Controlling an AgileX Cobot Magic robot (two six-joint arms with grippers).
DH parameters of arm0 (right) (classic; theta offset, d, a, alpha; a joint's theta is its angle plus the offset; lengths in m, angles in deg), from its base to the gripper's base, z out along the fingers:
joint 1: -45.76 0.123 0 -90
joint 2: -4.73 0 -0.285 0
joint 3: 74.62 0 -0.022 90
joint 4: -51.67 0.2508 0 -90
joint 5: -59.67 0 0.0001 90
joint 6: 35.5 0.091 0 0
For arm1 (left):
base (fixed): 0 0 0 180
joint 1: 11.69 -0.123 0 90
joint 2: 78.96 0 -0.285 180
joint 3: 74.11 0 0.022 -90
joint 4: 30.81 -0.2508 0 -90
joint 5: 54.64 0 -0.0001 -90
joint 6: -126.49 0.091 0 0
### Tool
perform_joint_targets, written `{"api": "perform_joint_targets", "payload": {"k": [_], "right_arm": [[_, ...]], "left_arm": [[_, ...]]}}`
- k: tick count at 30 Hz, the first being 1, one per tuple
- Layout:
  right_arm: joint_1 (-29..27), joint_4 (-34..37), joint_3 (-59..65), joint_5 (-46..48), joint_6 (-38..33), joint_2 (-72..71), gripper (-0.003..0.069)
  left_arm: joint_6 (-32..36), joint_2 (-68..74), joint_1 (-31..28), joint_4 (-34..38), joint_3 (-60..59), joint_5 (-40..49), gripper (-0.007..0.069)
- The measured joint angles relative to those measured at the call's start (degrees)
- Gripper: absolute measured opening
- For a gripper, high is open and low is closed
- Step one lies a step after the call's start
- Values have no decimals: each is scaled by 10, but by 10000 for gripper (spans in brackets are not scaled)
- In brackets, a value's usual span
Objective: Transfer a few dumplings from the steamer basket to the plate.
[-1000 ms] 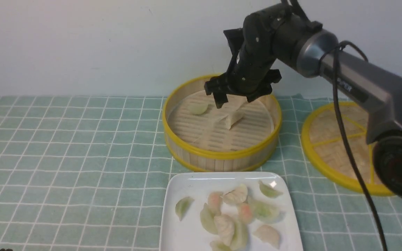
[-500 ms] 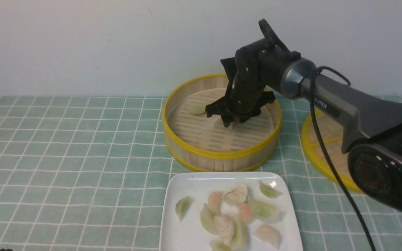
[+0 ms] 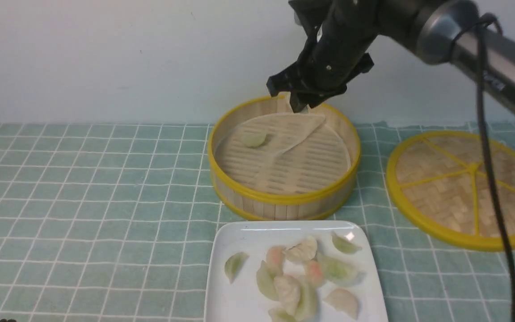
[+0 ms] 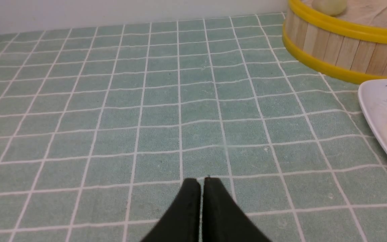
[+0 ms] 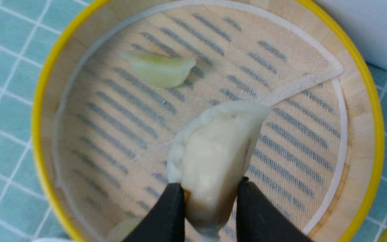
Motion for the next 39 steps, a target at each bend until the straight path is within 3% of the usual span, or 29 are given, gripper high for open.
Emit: {"api": "perform_joint_targets", "payload": {"k": [11, 21, 26, 29, 31, 35, 38, 39], "right_arm": [[84, 24, 334, 1, -15, -142, 181], [85, 26, 414, -48, 1, -97, 183], [85, 28, 413, -44, 1, -101, 304], [85, 26, 383, -17, 1, -107, 463], [85, 23, 366, -15, 1, -121, 494], [85, 19, 353, -12, 3, -173, 438], [85, 11, 351, -7, 19, -241, 299], [85, 9, 351, -5, 30, -291, 185]], "left_arm": [[0, 0, 0, 0, 0, 0, -6], [0, 0, 0, 0, 0, 0, -6], [0, 0, 0, 0, 0, 0, -6], [0, 0, 0, 0, 0, 0, -6], [0, 0, 0, 0, 0, 0, -6], [0, 0, 0, 0, 0, 0, -6], [0, 0, 0, 0, 0, 0, -6], [0, 0, 0, 0, 0, 0, -6]]}}
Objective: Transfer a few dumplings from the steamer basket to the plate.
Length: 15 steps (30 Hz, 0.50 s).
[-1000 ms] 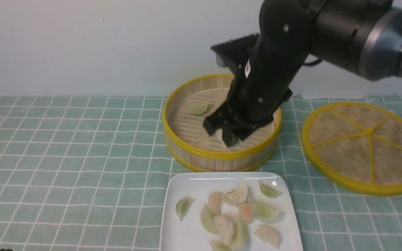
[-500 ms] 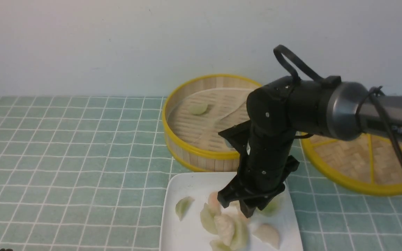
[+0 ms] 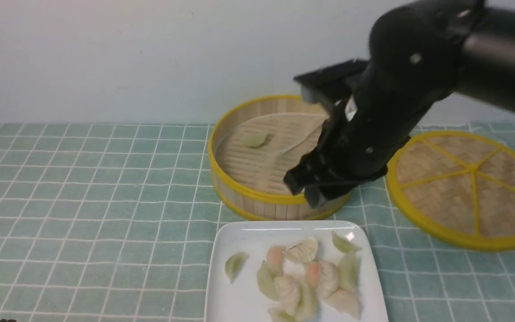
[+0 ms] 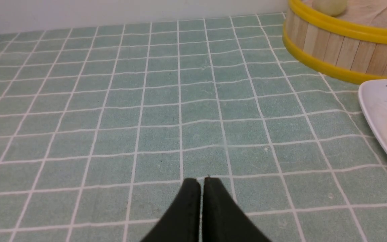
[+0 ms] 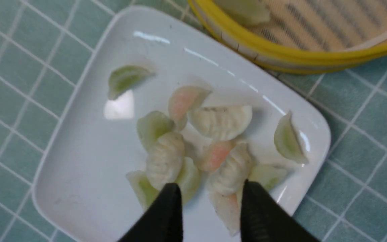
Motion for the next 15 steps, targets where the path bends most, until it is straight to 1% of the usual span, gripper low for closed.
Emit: {"api": "perform_joint_targets", "payload": {"k": [1, 2, 3, 4, 5, 6, 8, 9, 10, 11, 13, 14, 15], "right_arm": [[0, 0, 0, 1, 1, -6, 173], [0, -1, 3, 0, 5, -55, 87], [0, -2, 5, -1, 5, -62, 69], [0, -4, 21, -19, 8, -122, 20], [0, -4, 23, -26, 9, -122, 17], [0, -11, 51, -64, 17, -184, -3], [0, -20, 94, -125, 23, -250, -11], [0, -20, 94, -131, 24, -256, -12], [0, -26, 147, -189, 29, -310, -13], [0, -27, 159, -208, 31, -326, -12], [0, -30, 221, -270, 33, -377, -14], [0, -30, 232, -275, 33, -381, -13], [0, -29, 270, -308, 33, -408, -13]], "left_arm": [[0, 0, 0, 0, 0, 0, -6], [0, 0, 0, 0, 0, 0, -6], [0, 0, 0, 0, 0, 0, -6], [0, 0, 0, 0, 0, 0, -6], [0, 0, 0, 0, 0, 0, -6], [0, 0, 0, 0, 0, 0, -6], [0, 0, 0, 0, 0, 0, -6], [0, 0, 0, 0, 0, 0, -6], [0, 0, 0, 0, 0, 0, -6], [0, 0, 0, 0, 0, 0, -6], [0, 0, 0, 0, 0, 0, -6], [0, 0, 0, 0, 0, 0, -6], [0, 0, 0, 0, 0, 0, -6]]}}
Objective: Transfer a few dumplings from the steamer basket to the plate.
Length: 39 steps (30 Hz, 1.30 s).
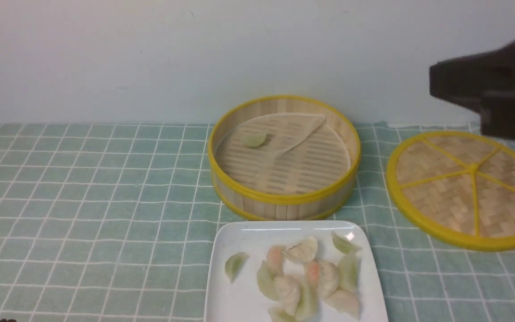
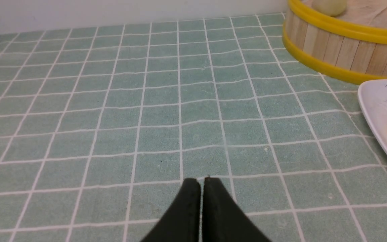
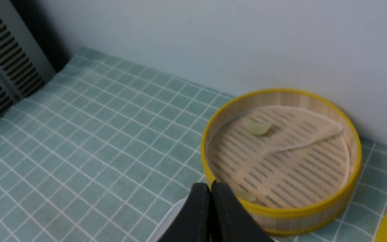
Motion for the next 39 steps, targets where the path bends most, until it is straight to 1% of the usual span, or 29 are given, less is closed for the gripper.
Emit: {"api": "perform_joint_targets", "payload": {"k": [2, 3, 4, 6, 9, 15, 18, 21, 22, 23, 24, 25, 26, 28, 29, 30, 31, 32, 33, 37, 38, 39], "right_arm": [[0, 13, 46, -38, 0, -33, -13], [0, 15, 50, -44, 0, -39, -13], [0, 28, 80, -60, 0, -61, -15], [0, 29, 99, -69, -3, -80, -15], [0, 22, 107, -76, -13, -101, -15], [0, -16, 108, -118, -15, -111, -15], [-10, -22, 117, -130, -14, -120, -15], [-95, -8, 156, -170, -14, -155, -15], [-101, -8, 160, -172, -14, -155, -15], [-156, 9, 197, -185, -14, -182, -15], [-180, 13, 221, -189, -14, -195, -15], [-186, 13, 221, -190, -14, -198, -15], [-231, 13, 264, -194, -14, -227, -15], [-279, 7, 319, -200, -14, -270, -15], [-279, 6, 325, -200, -14, -270, -15], [-310, -8, 361, -202, -14, -303, -15], [-329, -17, 391, -203, -14, -336, -15], [-331, -20, 396, -203, -14, -341, -15], [-351, -38, 434, -205, -14, -376, -15], [-382, -63, 516, -202, -14, -465, -15], [-383, -64, 520, -202, -14, -465, -15], [-395, -65, 555, -198, -14, -500, -15]], "left_arm": [[0, 0, 0, 0, 0, 0, -6], [0, 0, 0, 0, 0, 0, -6], [0, 0, 0, 0, 0, 0, -6], [0, 0, 0, 0, 0, 0, -6], [0, 0, 0, 0, 0, 0, -6], [0, 0, 0, 0, 0, 0, -6], [0, 0, 0, 0, 0, 0, -6], [0, 0, 0, 0, 0, 0, -6], [0, 0, 0, 0, 0, 0, -6], [0, 0, 0, 0, 0, 0, -6], [0, 0, 0, 0, 0, 0, -6], [0, 0, 0, 0, 0, 0, -6], [0, 0, 0, 0, 0, 0, -6], [0, 0, 0, 0, 0, 0, -6], [0, 0, 0, 0, 0, 0, -6], [0, 0, 0, 0, 0, 0, -6], [0, 0, 0, 0, 0, 0, -6], [0, 0, 0, 0, 0, 0, -6], [0, 0, 0, 0, 0, 0, -6], [0, 0, 0, 0, 0, 0, -6], [0, 0, 0, 0, 0, 0, -6], [0, 0, 0, 0, 0, 0, -6]]}}
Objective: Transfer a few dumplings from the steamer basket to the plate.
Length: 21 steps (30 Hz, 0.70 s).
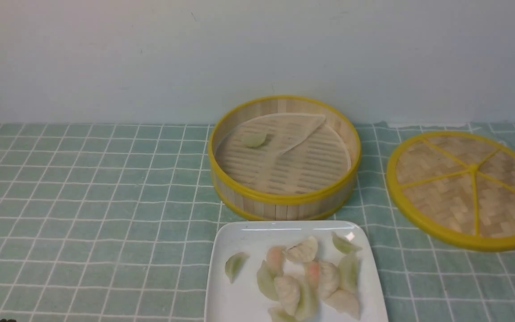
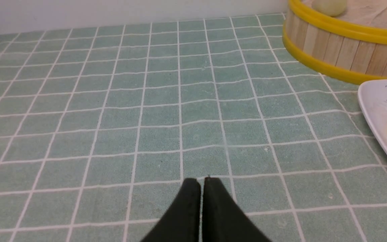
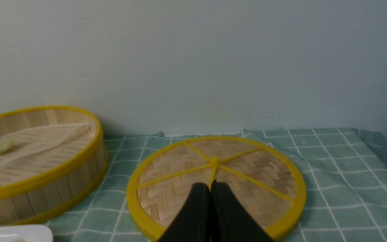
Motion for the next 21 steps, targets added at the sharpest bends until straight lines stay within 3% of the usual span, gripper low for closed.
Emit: {"api": "perform_joint_targets", "payload": {"k": [5, 21], "right_arm": [[-25, 10, 69, 14, 17, -26, -15], [-19, 32, 69, 12, 21, -28, -15]], "left_arm": [[0, 0, 0, 0, 0, 0, -6], [0, 0, 0, 0, 0, 0, -6]]}}
